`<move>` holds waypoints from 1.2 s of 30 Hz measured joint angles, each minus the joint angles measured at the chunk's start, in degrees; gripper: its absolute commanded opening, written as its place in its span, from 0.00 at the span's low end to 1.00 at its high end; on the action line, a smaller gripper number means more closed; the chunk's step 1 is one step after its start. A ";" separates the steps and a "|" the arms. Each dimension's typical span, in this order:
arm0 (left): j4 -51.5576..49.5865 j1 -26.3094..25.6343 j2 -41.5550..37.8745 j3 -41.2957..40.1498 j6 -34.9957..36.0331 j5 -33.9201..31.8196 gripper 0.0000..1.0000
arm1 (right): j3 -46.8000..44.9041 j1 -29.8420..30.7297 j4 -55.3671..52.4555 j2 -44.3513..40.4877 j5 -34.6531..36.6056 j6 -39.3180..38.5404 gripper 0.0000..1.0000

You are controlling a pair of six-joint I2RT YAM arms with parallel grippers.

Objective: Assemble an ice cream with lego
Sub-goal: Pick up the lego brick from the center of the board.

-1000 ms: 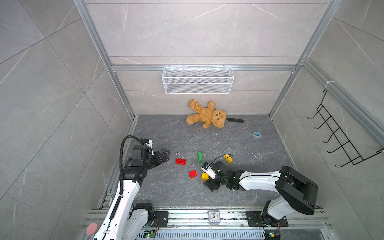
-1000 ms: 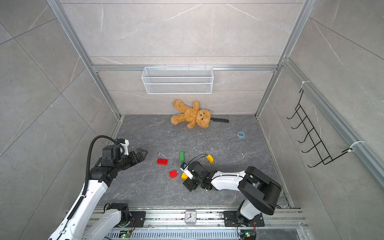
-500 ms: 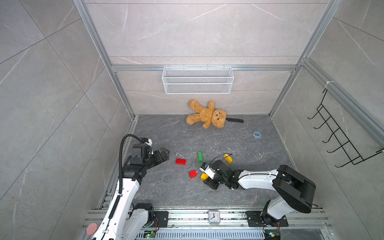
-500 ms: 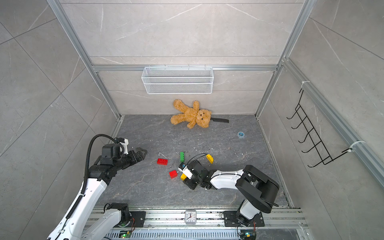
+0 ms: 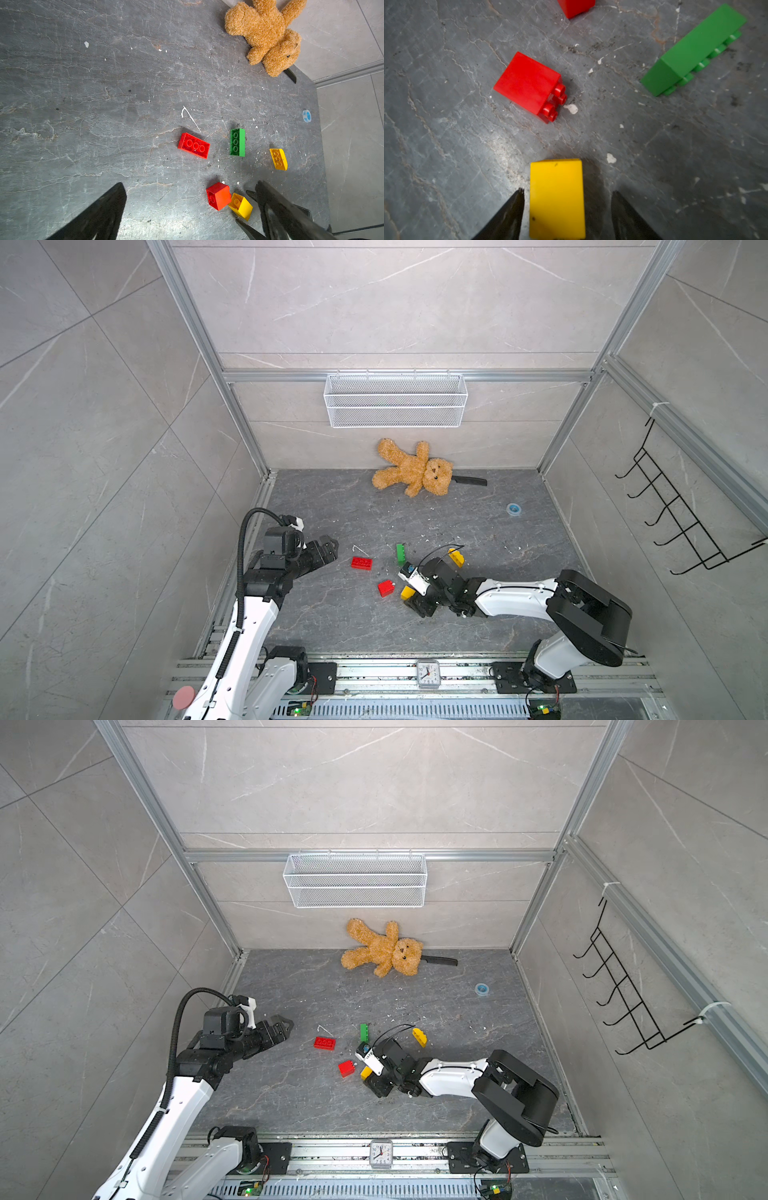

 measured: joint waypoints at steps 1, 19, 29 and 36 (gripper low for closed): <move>-0.02 0.00 0.20 0.04 0.07 0.00 0.99 | 0.26 0.00 -0.13 0.20 0.20 -0.37 0.65; -1.55 -0.72 4.35 0.79 0.70 -2.51 0.99 | 3.43 0.00 -6.69 0.83 -0.94 -0.37 0.33; -2.49 -1.57 3.61 2.97 0.94 -2.43 0.99 | 21.20 -0.04 -32.61 2.12 -0.37 3.06 0.26; -4.66 -6.05 3.76 4.48 1.70 -1.14 0.99 | 42.27 -0.11 -69.53 6.49 -5.18 9.40 0.25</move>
